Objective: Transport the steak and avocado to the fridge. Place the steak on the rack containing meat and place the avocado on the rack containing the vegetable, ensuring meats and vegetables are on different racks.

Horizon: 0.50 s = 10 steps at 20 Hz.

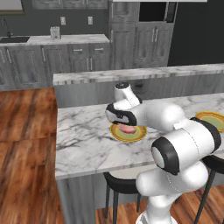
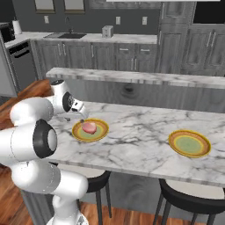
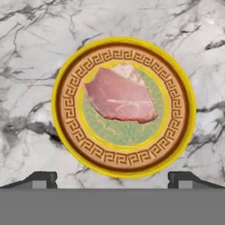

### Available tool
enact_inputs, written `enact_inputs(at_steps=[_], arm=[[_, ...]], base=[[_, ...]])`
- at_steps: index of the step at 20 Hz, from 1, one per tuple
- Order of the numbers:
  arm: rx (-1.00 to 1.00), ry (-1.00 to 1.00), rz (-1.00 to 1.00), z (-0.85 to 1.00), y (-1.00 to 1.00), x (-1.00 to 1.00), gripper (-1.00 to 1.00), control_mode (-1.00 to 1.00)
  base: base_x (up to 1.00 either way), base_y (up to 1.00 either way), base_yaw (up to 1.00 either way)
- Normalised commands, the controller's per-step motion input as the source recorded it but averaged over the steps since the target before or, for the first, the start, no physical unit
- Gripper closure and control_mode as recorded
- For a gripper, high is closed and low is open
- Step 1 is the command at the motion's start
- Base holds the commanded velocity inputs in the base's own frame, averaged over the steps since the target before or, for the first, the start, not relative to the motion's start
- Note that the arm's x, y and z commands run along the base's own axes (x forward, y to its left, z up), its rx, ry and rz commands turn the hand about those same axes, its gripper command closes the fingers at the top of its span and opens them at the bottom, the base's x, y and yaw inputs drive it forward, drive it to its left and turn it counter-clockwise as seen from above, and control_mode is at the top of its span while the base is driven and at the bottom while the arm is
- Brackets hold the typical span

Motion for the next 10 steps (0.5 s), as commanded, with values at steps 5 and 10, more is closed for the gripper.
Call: enact_inputs(at_steps=[5, 10], arm=[[-0.13, 0.05, 0.07, -0.18, 0.0, 0.2, -1.0, -1.0], [-0.1, 0.15, 0.0, -0.31, 0.0, 0.08, -1.0, -1.0]], base=[[0.0, 0.0, 0.0], [0.0, 0.0, 0.0]])
